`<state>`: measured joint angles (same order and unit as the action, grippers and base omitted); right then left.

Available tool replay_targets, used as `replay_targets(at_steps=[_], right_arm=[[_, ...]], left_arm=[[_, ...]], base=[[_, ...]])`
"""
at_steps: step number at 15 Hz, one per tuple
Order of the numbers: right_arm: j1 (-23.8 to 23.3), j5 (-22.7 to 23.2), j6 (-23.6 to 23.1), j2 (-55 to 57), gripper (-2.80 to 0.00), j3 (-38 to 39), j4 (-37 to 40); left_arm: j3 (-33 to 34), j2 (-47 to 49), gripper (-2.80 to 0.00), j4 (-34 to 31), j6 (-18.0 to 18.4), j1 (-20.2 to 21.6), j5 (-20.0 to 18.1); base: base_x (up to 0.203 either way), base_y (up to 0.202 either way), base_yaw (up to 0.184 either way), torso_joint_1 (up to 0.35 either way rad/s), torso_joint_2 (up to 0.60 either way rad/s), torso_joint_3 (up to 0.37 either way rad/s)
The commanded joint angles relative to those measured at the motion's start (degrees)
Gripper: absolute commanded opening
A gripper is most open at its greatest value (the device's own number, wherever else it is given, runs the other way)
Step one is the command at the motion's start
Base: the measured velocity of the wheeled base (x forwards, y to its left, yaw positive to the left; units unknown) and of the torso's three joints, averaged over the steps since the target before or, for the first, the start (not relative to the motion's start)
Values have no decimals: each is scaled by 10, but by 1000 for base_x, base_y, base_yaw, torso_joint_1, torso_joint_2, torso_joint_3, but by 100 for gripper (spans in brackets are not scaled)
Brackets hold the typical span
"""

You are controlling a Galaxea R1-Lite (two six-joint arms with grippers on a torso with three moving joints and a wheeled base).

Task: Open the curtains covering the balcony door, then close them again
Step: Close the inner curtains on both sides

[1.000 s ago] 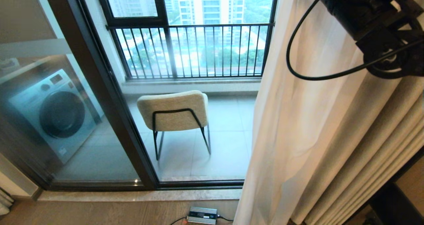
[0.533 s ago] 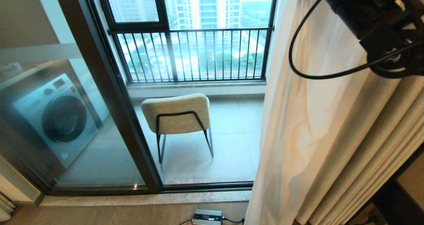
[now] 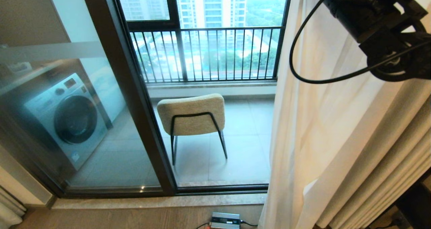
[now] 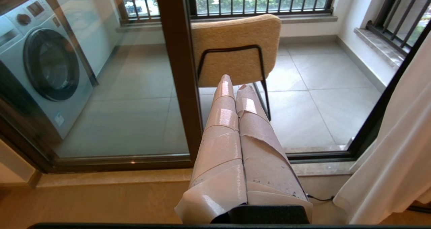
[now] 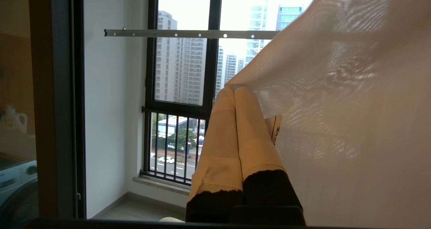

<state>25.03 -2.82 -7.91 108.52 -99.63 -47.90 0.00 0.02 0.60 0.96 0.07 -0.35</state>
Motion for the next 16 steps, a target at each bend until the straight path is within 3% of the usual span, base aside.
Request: replay_targets(at_steps=[1, 16], right_arm=[[0, 0, -1, 0, -280, 3, -4], [0, -1, -2, -2, -280, 6, -4]], left_arm=[[0, 0, -280, 0, 0, 0, 0], [0, 0, -280, 0, 1, 0, 0]], base=[[0, 194, 3, 7, 2, 2], [0, 186, 0, 4, 1, 1]])
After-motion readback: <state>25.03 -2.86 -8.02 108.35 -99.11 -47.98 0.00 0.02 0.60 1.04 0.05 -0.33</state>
